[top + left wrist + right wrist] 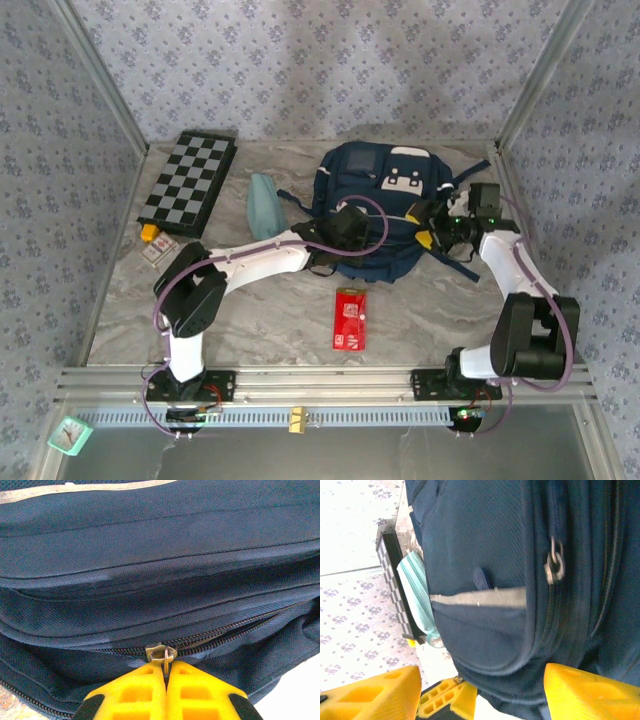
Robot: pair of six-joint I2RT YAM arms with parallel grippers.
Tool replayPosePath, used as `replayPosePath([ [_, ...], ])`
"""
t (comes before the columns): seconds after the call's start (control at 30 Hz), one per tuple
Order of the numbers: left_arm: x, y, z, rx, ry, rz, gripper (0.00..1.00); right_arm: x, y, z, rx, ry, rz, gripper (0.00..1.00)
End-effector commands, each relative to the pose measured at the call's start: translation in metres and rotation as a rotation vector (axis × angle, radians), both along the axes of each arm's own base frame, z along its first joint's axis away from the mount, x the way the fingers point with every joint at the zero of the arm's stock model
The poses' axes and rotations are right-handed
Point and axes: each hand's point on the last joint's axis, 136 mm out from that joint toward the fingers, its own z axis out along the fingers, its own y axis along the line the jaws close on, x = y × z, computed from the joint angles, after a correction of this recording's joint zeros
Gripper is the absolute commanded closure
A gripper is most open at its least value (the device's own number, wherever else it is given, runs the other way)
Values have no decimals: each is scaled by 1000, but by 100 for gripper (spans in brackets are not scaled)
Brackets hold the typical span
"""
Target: Pack the student bag
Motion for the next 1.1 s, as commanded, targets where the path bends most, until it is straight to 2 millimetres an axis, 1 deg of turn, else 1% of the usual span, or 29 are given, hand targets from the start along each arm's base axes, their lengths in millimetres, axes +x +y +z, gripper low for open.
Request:
replayPosePath([
  [0.0,11,-15,27,-78,-59,3,100,-13,12,-2,69,37,-44,32],
  [0.1,11,-16,26,-77,-57,2,100,-19,26,-3,60,40,-56,33],
  [0.2,12,-16,27,-79,-62,3,100,-18,37,-6,54,43,-73,37],
  [0.33,12,-16,27,-78,-62,1,100,-13,44,-14,65,60,-131,45],
  [0.43,13,-17,26,-76,-62,0,100,-10,50,-18,62,63,-160,45],
  [0.53,13,-18,25,-77,-59,-4,100,-5,49,-24,52,76,-203,43],
  [0.63,12,-19,24,-76,-57,-7,100,5,52,-25,66,70,-235,47],
  [0.73,12,-19,24,-76,-58,-7,100,12,53,-30,38,84,-256,53],
  [0.8,12,-19,24,-75,-58,-9,100,16,50,-34,28,84,-286,57],
  [0.83,12,-19,24,-77,-58,-9,100,17,49,-35,20,81,-298,60],
  [0.9,11,-20,24,-79,-53,-15,100,22,46,-32,1,55,-318,72],
  [1.07,8,-14,24,-59,-54,-21,100,23,36,-26,-57,43,-311,92],
])
